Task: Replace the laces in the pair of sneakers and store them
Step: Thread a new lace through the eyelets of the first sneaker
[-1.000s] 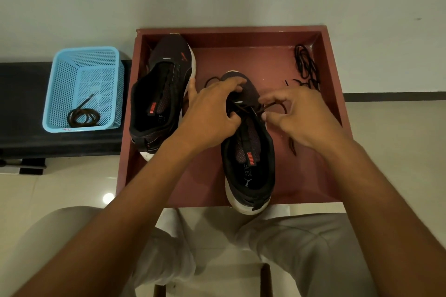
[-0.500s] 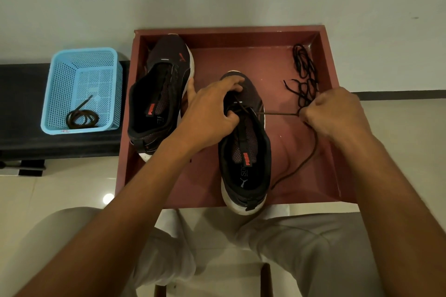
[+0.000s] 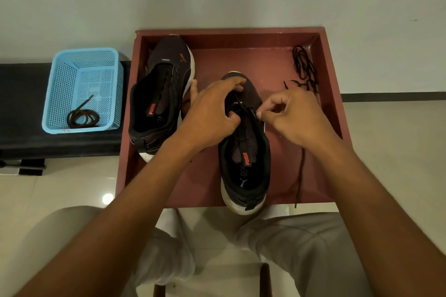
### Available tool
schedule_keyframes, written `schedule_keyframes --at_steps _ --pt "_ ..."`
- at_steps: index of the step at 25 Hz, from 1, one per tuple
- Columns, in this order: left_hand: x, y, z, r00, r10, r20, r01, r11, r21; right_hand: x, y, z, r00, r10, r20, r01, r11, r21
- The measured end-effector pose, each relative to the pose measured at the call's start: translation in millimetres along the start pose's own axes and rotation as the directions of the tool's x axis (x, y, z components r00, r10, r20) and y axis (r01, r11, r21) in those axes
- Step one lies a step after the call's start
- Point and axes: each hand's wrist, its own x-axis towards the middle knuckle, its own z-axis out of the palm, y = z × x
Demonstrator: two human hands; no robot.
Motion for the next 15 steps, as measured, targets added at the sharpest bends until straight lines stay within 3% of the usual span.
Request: schedule_keyframes --at_steps 4,7,12,15 --pt "0 1 -2 1.0 -0.013 0.015 0.014 1.0 -0.028 3 15 -22 0.958 0.253 -0.131 -0.268 0.956 -0.115" --pt "-1 3 -3 1.0 -0.018 0.021 0.018 0.999 -0.041 1 28 -27 0.93 0.352 -0.104 -0.366 0.914 -0.177" --pt "-1 -2 0 1.0 0.005 0.011 -0.004 0.994 -0.112 -3 6 -7 0.996 -0.016 0.091 0.018 1.0 -0.022" --pt "0 -6 3 1.0 0.008 -0.005 -0.009 0.989 -0.147 1 4 6 0.998 -0.052 0.034 0.051 0.999 0.017"
